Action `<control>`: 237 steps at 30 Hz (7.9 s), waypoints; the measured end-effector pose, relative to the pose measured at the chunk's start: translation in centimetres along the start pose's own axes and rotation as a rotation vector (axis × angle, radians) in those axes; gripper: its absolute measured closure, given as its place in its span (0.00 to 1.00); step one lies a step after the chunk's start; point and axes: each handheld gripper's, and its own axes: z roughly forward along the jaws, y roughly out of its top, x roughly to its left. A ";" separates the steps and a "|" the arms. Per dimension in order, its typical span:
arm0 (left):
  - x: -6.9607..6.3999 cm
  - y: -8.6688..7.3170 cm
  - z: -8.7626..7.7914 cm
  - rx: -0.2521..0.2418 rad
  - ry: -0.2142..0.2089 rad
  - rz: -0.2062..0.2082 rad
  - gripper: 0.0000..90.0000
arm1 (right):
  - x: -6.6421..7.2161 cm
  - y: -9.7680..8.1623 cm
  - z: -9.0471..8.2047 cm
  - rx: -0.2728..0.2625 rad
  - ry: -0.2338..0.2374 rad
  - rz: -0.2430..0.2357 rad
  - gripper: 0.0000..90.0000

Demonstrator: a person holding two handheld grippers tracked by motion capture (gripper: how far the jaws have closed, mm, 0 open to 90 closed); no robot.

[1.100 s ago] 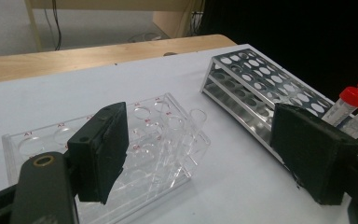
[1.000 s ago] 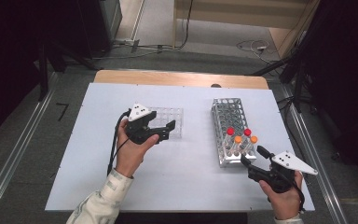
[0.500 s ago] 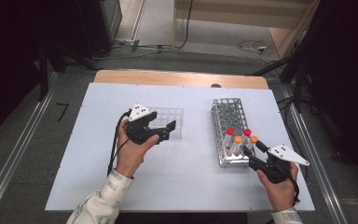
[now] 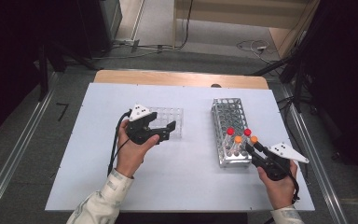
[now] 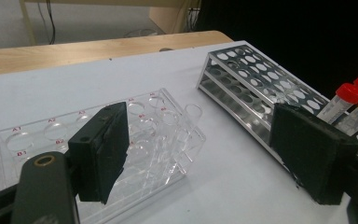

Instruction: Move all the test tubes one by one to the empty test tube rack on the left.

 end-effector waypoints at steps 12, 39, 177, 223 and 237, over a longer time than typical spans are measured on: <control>-0.1 0.0 -0.1 -0.005 -0.003 -0.004 0.22 | 0.0 0.6 -0.8 -0.027 -0.006 0.007 0.79; -0.1 0.0 0.1 0.001 -0.003 0.000 0.22 | 1.6 2.9 -5.0 -0.100 0.039 -0.029 0.79; 1.2 3.4 1.2 -0.067 0.077 0.095 0.78 | 9.7 2.7 -0.2 -0.008 0.348 -0.040 0.31; 1.2 0.4 0.8 -0.034 0.028 0.000 0.21 | 6.7 1.8 -2.4 -0.024 0.258 -0.020 0.27; 0.9 0.2 0.9 -0.033 0.019 0.002 0.20 | 3.8 1.0 -0.8 0.006 0.129 0.003 0.27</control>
